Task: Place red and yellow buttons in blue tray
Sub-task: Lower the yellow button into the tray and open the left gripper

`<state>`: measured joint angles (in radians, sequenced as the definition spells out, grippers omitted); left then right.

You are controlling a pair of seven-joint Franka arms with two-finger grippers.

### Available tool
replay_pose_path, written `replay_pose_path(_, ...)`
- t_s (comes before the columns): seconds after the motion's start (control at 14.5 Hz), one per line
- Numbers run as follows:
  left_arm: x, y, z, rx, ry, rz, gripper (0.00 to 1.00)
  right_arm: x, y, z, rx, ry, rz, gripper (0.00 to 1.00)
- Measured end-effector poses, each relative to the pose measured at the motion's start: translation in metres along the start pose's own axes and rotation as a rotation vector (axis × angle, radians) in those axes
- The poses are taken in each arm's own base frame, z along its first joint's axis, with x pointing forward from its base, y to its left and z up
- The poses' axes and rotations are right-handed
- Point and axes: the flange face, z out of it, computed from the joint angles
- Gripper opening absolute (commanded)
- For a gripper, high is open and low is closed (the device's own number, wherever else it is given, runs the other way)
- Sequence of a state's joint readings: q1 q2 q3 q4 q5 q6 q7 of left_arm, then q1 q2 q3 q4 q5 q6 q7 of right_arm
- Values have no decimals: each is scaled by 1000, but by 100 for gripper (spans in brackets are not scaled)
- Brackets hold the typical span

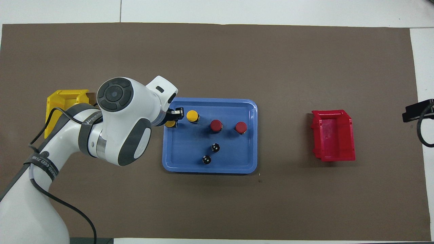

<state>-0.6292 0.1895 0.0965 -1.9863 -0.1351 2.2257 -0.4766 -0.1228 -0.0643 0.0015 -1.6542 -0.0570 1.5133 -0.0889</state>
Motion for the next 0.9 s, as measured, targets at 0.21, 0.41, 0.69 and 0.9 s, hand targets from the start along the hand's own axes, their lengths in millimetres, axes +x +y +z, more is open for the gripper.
replay_pose_path(0.21,-10,5,22,0,10,13,47,-6,-2,-12,-3,25,-3,100)
replay_pose_path(0.41,-5,1,22,-3,22,4,81,-7,-1,-13,-2,27,-1,100)
replay_pose_path(0.69,2,3,7,-3,16,1,100,-7,-3,-13,-2,27,-3,100)
replay_pose_path(0.9,17,-16,-35,33,-67,-12,100,-7,-4,-14,-2,27,-5,100)
